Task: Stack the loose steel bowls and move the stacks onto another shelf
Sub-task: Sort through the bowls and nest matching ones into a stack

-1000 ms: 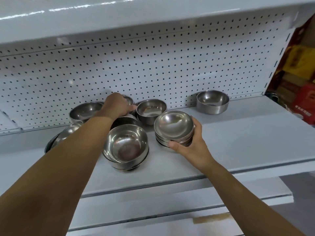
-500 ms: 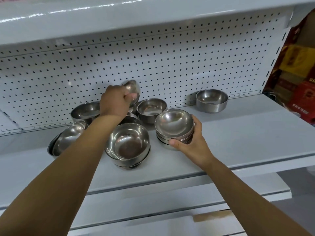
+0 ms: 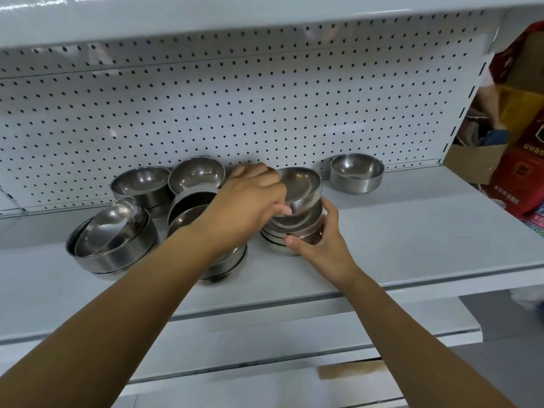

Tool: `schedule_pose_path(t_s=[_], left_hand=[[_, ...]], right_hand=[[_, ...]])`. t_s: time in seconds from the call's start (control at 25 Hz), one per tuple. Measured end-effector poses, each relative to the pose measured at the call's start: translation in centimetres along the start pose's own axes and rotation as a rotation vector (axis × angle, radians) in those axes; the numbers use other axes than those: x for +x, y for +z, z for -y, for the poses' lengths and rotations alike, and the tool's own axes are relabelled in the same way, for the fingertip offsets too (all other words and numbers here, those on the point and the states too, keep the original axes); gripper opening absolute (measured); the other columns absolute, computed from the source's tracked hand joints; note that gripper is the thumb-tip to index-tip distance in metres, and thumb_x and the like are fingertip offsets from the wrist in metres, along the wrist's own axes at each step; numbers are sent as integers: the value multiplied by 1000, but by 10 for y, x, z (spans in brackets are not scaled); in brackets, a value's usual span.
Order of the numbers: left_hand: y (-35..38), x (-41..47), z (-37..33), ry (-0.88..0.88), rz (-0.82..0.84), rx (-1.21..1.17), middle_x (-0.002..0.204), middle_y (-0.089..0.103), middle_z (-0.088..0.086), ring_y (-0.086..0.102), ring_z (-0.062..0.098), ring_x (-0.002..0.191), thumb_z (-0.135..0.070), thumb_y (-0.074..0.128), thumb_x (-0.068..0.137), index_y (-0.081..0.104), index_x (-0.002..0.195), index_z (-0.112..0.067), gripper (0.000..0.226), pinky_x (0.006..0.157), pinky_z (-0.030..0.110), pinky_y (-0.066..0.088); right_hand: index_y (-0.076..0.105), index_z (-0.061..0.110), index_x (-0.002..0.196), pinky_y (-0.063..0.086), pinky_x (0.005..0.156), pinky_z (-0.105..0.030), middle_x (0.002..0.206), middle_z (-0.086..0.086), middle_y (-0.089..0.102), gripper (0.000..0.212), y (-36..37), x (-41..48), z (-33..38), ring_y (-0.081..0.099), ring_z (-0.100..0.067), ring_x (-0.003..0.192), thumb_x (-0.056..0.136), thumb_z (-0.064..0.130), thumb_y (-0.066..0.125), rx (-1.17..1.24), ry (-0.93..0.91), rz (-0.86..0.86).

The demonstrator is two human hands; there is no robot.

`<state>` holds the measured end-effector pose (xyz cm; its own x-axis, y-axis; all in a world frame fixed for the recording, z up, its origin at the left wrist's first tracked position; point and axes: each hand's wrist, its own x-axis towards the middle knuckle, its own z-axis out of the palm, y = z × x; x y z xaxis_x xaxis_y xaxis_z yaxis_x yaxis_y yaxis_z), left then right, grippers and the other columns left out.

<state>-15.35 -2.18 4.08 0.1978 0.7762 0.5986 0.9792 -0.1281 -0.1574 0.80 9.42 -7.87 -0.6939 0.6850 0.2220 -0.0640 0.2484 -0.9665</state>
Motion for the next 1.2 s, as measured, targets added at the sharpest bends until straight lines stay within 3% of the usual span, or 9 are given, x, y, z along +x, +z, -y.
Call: schedule_pose_path(t_s=[0.12, 0.32, 0.48, 0.64, 0.8, 0.92, 1.0, 1.12, 1.2], left_hand=[[5, -9, 0, 31, 52, 7, 80, 58, -1, 58, 29, 81, -44, 53, 92, 63, 75, -15, 34, 74, 42, 46], [6, -16, -3, -29, 138, -108, 78, 58, -5, 56, 25, 80, -47, 52, 93, 65, 77, -17, 36, 75, 38, 38], [2, -22, -2, -103, 178, -184, 96, 70, -7, 60, 22, 94, -38, 62, 92, 74, 98, -22, 21, 86, 46, 44], [-1, -34, -1, -175, 141, -86, 116, 71, -4, 62, 25, 111, -38, 70, 87, 72, 114, -20, 32, 94, 42, 38], [-17, -43, 3, -430, 57, -176, 118, 69, -6, 60, 20, 115, -56, 57, 88, 70, 117, -24, 44, 99, 52, 48], [-36, -49, 5, -619, -40, -232, 113, 70, -4, 61, 8, 99, -48, 67, 92, 72, 117, -20, 37, 89, 31, 53], [-55, -55, 19, -810, -70, -225, 109, 70, -3, 63, 8, 87, -42, 69, 94, 71, 119, -22, 32, 81, 29, 52], [-76, -68, 48, -1016, -133, -222, 109, 70, -3, 66, 19, 104, -37, 73, 92, 72, 109, -18, 26, 92, 38, 52], [-79, -82, 55, -1083, -146, -124, 107, 69, 2, 65, 24, 105, -36, 77, 87, 70, 107, -14, 30, 89, 38, 51]], right_hand=[[26, 37, 152, 51, 98, -16, 140, 6, 60, 107, -1, -1, 2, 60, -1, 126, 69, 45, 94, -1, -11, 0], [26, 32, 154, 49, 92, -11, 140, 2, 59, 104, -1, 0, 1, 62, 2, 121, 73, 32, 92, 26, -11, 10], [27, 32, 154, 49, 96, -14, 142, 3, 59, 103, -1, 0, -1, 61, -2, 125, 73, 32, 92, 26, -4, 13], [25, 31, 155, 50, 99, -14, 145, 5, 55, 107, -1, -1, 3, 59, 3, 124, 70, 36, 90, 41, -9, 12], [6, 40, 160, 45, 112, -22, 159, 17, 33, 138, 4, -1, 5, 44, 5, 140, 59, 46, 99, -21, -22, 12], [6, 43, 158, 45, 115, -30, 158, 14, 36, 138, 8, -2, 5, 45, 0, 140, 58, 45, 100, -62, -24, 11], [9, 44, 157, 47, 111, -23, 154, 15, 40, 134, 8, -3, 7, 49, 4, 134, 58, 43, 100, -74, -25, 1], [13, 46, 154, 46, 94, -3, 149, 18, 45, 130, 9, -2, 9, 49, 14, 127, 58, 40, 101, -92, -39, -5], [15, 47, 154, 45, 91, -2, 148, 17, 47, 130, 10, -3, 9, 52, 9, 128, 57, 41, 101, -96, -33, -1]])
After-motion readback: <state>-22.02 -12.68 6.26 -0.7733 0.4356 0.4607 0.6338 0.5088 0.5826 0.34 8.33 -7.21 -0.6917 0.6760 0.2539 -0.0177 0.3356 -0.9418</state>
